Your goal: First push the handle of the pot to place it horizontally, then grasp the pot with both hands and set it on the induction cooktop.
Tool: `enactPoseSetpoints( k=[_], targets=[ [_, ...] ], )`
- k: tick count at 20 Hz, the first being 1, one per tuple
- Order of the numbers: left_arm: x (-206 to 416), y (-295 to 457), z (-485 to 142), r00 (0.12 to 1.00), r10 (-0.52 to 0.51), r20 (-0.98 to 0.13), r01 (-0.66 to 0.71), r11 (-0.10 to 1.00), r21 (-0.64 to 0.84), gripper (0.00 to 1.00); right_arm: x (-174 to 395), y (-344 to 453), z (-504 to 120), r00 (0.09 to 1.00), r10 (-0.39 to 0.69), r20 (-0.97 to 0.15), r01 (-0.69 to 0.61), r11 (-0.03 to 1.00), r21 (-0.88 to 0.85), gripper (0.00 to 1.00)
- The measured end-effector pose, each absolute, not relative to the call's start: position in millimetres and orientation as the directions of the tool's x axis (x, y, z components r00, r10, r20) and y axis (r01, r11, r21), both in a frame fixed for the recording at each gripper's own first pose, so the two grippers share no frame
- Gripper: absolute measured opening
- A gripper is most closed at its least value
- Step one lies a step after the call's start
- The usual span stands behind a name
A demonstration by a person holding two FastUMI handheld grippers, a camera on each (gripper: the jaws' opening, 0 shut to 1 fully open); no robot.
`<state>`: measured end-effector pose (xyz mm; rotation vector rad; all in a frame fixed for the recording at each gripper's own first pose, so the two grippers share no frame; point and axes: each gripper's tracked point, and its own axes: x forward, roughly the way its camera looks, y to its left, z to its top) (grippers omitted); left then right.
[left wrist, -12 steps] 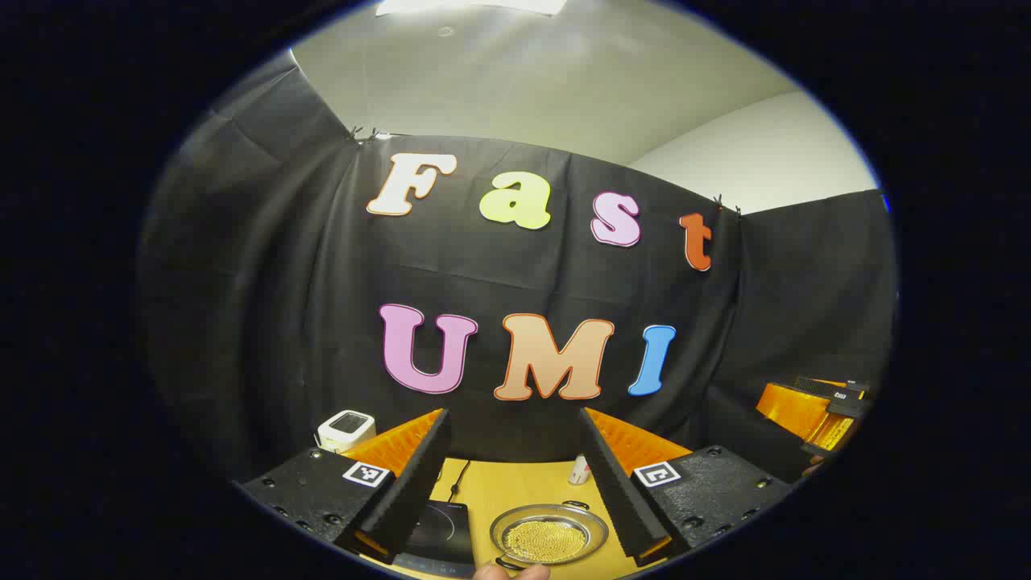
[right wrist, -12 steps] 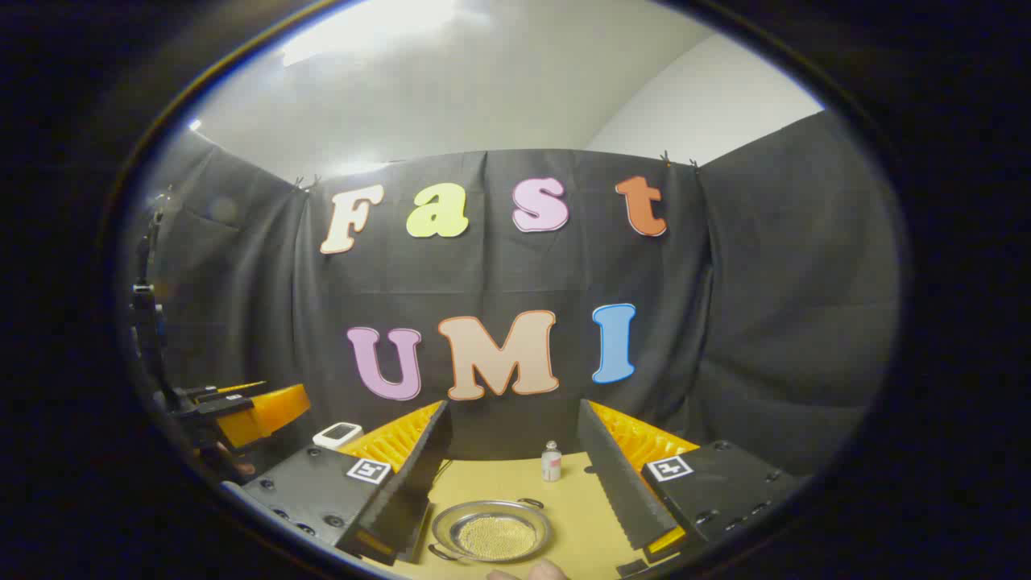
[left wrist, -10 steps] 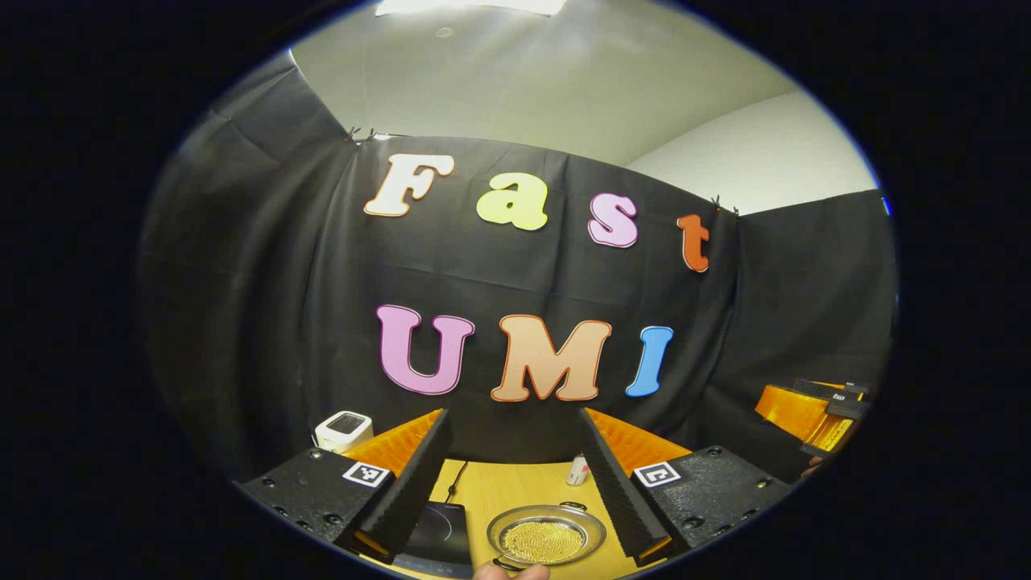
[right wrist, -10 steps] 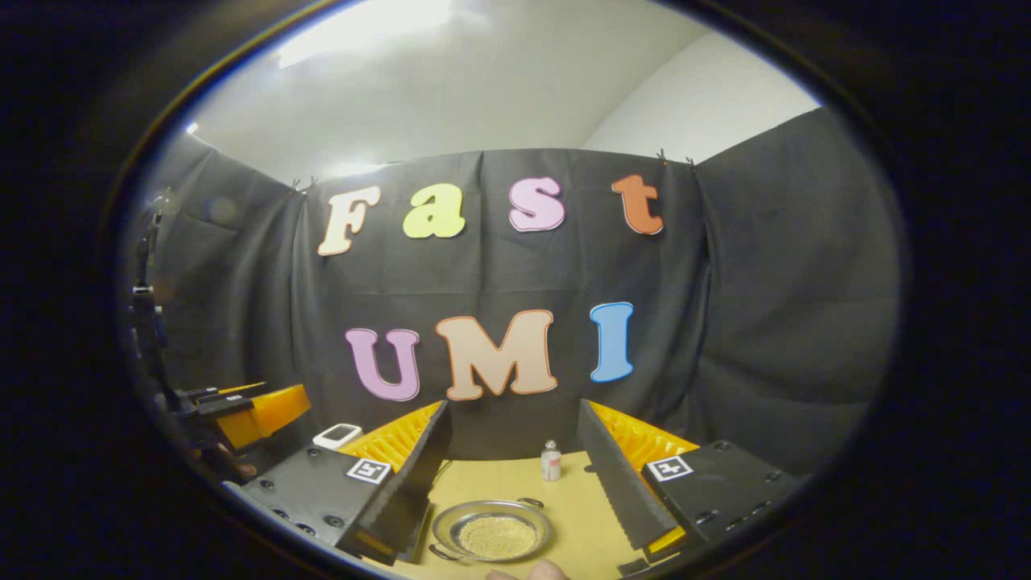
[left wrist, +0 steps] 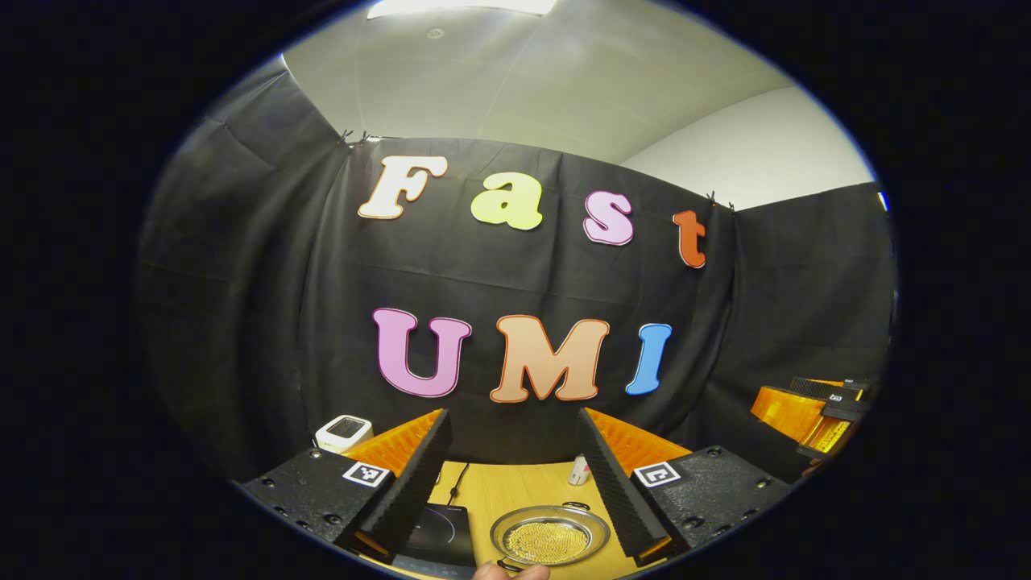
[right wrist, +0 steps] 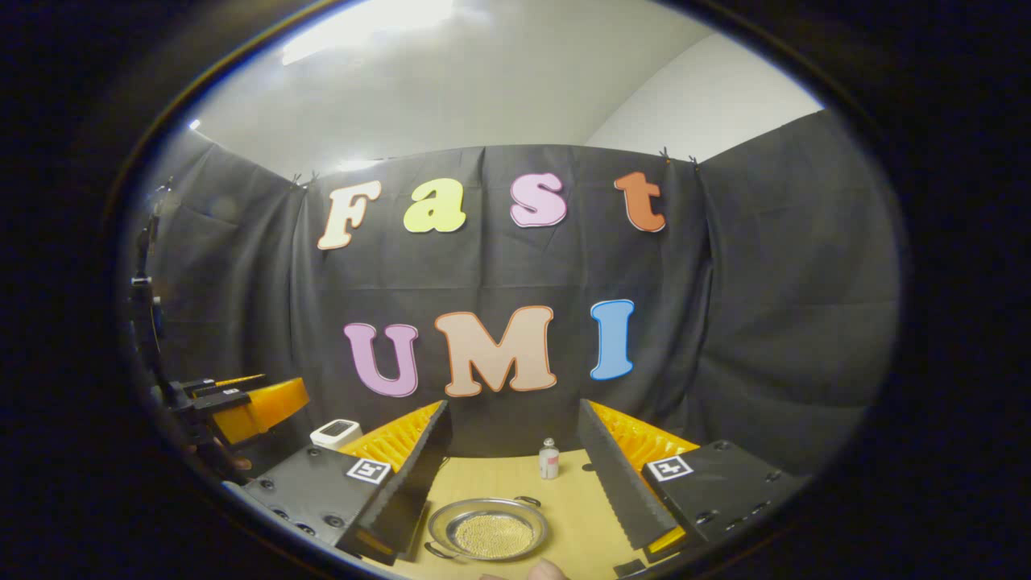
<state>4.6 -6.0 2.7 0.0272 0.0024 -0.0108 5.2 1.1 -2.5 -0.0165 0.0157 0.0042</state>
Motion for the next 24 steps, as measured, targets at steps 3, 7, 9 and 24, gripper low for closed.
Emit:
enactPoseSetpoints(
  k=[3,7,9,24],
  targets=[
    [6,-5,4,1.0,-0.01,-0.003,0.01,0.999,0.033,0.94,6,2,-4,1.0,0.002,-0.021,-0.003,1.0,-0.016,0.95],
    [3,-2,6,1.0,-0.006,-0.005,0.006,0.999,0.038,0.94,3,0,-6,1.0,-0.007,-0.025,0.007,1.0,-0.016,0.95],
    [2,1,6,1.0,-0.002,-0.001,0.002,0.999,0.043,0.91,3,2,-7,1.0,-0.007,-0.029,0.007,1.0,-0.012,0.95],
    [-10,64,-5,0.998,0.066,-0.025,-0.064,0.995,0.074,0.91,21,58,-59,0.992,0.046,-0.12,-0.048,0.999,-0.01,0.41]
  ],
)
